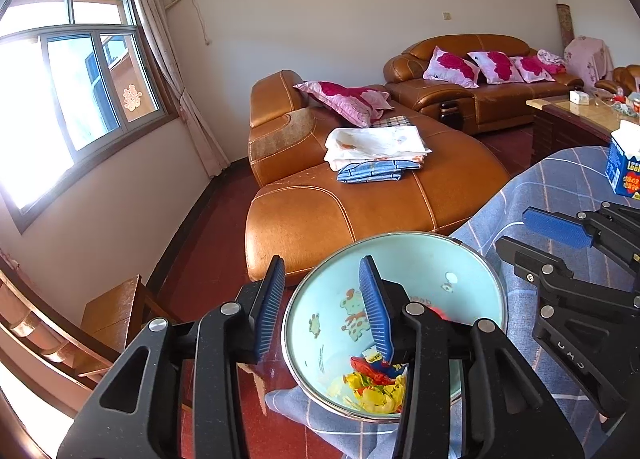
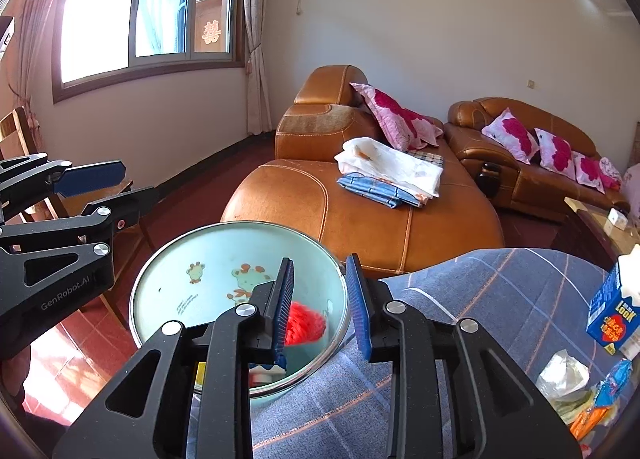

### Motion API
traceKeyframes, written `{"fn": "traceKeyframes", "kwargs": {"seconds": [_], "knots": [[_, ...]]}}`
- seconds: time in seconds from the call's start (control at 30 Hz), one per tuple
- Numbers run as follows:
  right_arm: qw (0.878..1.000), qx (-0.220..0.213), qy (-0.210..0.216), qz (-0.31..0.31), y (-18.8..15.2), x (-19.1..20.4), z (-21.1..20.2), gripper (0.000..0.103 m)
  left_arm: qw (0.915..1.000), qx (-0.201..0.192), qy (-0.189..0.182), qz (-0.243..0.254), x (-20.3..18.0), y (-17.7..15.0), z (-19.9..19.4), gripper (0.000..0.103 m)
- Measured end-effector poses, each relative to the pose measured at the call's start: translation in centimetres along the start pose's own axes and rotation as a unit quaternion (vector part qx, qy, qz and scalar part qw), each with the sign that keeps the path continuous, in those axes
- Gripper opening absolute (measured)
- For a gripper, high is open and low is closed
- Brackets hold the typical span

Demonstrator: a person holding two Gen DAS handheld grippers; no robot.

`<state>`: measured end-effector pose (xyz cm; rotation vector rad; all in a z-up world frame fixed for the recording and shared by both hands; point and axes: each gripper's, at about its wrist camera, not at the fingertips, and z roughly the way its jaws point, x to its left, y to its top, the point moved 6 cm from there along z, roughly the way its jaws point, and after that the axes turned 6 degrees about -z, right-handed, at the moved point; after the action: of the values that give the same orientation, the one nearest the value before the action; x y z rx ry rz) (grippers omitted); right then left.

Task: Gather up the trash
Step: 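Move both open tools back over the remaining trash on the table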

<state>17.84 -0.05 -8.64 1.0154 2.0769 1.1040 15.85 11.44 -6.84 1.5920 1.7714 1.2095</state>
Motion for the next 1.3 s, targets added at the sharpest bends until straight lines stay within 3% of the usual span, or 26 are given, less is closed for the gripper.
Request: {"fn": "traceKeyframes", "kwargs": {"seconds": [0.17, 0.3, 0.4, 0.7, 0.87, 1.1, 1.3], "knots": [[1.0, -0.003, -0.004, 0.004, 0.0, -0.2, 0.0, 0.033, 1.0, 0.0, -0.001, 0.0, -0.1, 0.0, -0.1, 0.045], [1.0, -0.009, -0.016, 0.01, 0.1, -0.6, -0.4, 0.04, 1.0, 0.002, -0.004, -0.005, -0.1, 0.2, -0.3, 0.053], [0.998, 0.005, -0.063, 0.028, -0.3, -1.8, -1.2, 0.043, 0.9999, -0.004, -0.007, -0.011, -0.1, 0.5, -0.9, 0.063], [0.98, -0.009, -0.172, 0.098, -1.7, -6.5, -11.8, 0.06, 0.9967, -0.003, -0.08, 0.013, -5.4, -0.8, -4.3, 0.065], [0.961, 0.003, -0.24, 0.138, -6.3, -9.6, -18.0, 0.065, 0.9898, -0.008, -0.129, 0.059, -11.0, -2.4, -7.0, 0.066], [0.916, 0.049, -0.349, 0.193, -14.3, -14.6, -25.3, 0.071, 0.9771, 0.001, -0.185, 0.106, -17.6, -4.4, -9.4, 0.071], [0.888, 0.084, -0.38, 0.244, -20.0, -17.6, -28.1, 0.071, 0.9706, 0.011, -0.203, 0.129, -21.3, -5.3, -10.0, 0.071]]}}
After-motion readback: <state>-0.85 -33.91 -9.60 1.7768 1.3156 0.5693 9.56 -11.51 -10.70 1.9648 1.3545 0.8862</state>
